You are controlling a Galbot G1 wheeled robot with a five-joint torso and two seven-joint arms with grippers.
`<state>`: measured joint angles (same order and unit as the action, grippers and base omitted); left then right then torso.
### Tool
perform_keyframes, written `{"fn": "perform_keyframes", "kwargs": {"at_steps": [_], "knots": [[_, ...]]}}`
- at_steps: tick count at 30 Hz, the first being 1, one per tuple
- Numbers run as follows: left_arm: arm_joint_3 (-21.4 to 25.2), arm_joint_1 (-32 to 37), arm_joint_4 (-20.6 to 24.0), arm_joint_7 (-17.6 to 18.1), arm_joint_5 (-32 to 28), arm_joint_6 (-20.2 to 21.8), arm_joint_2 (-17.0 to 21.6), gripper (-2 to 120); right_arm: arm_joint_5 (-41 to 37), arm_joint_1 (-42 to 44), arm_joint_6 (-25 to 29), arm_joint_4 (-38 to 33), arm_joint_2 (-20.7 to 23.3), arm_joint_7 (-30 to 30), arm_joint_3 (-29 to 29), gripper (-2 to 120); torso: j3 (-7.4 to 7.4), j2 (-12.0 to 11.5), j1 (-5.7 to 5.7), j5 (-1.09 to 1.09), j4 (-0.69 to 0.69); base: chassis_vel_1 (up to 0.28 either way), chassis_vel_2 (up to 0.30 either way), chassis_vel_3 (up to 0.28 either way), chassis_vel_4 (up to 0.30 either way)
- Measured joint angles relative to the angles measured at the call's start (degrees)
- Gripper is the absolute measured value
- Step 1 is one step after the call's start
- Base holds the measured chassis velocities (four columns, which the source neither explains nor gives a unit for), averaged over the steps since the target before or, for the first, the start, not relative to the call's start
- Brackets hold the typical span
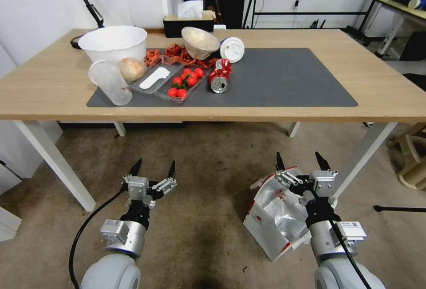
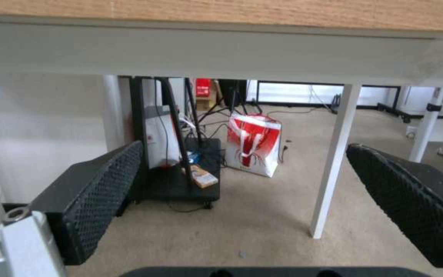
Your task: Pick up the food delivery bag from the floor and place it on the table.
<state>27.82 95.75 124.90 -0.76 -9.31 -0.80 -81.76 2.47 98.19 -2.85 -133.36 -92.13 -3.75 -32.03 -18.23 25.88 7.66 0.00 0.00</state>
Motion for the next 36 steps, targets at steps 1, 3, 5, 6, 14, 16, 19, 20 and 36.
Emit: {"fn": "perform_keyframes", "kwargs": {"at_steps": [1,3,5,6,14,16,19,20,36], "knots": [[0.00,-0.12,-0.21,0.00,-0.04,-0.13,0.00,99,0.00,0.04,0.13,-0.01,0.00,-0.01,-0.05,100,0.29,-0.44,-0.16,0.00,0.00,0.000,0.000,0.000,0.000],[0.01,-0.27,-0.45,0.00,-0.05,-0.42,0.01,99,0.00,0.10,0.32,-0.01,0.00,-0.05,-0.08,100,0.50,-0.77,-0.27,0.00,0.00,0.000,0.000,0.000,0.000],[0.04,-0.47,-0.72,-0.04,-0.05,-0.74,0.05,98,0.00,0.19,0.67,0.08,0.00,-0.19,-0.16,100,0.78,-1.18,-0.40,0.00,0.00,0.000,0.000,0.000,0.000],[0.03,-0.61,-0.89,-0.08,-0.10,-0.98,0.13,98,0.00,0.31,0.91,0.26,0.00,-0.26,-0.18,100,1.07,-1.63,-0.54,0.00,0.00,0.000,0.000,0.000,0.000],[0.09,-0.95,-1.37,0.12,-0.37,-1.71,-0.06,98,0.01,0.21,1.00,0.07,0.00,-0.34,-0.36,100,2.23,-3.42,-1.17,0.00,0.00,0.000,0.000,0.000,0.000],[0.25,-1.12,-1.39,0.22,-0.39,-1.71,-0.10,98,0.01,0.23,1.01,0.08,0.00,-0.34,-0.36,100,2.48,-3.79,-1.29,0.00,0.00,0.000,0.000,0.000,0.000],[0.42,-1.24,-1.41,0.37,-0.42,-1.69,-0.05,98,-0.01,0.20,1.13,0.12,0.00,-0.46,-0.36,100,3.10,-4.68,-1.58,0.00,0.00,0.000,0.000,0.000,0.000],[0.42,-1.24,-1.41,0.37,-0.42,-1.69,-0.05,98,-0.01,0.20,1.13,0.12,0.00,-0.46,-0.36,100,3.10,-4.68,-1.58,0.00,0.00,0.000,0.000,0.000,0.000],[0.83,-1.71,-2.21,0.55,-0.51,-1.68,-0.55,98,0.02,0.25,1.43,0.32,0.00,-0.66,-0.30,100,5.62,-8.40,-2.78,0.00,0.00,0.000,0.000,0.000,0.000]]}}
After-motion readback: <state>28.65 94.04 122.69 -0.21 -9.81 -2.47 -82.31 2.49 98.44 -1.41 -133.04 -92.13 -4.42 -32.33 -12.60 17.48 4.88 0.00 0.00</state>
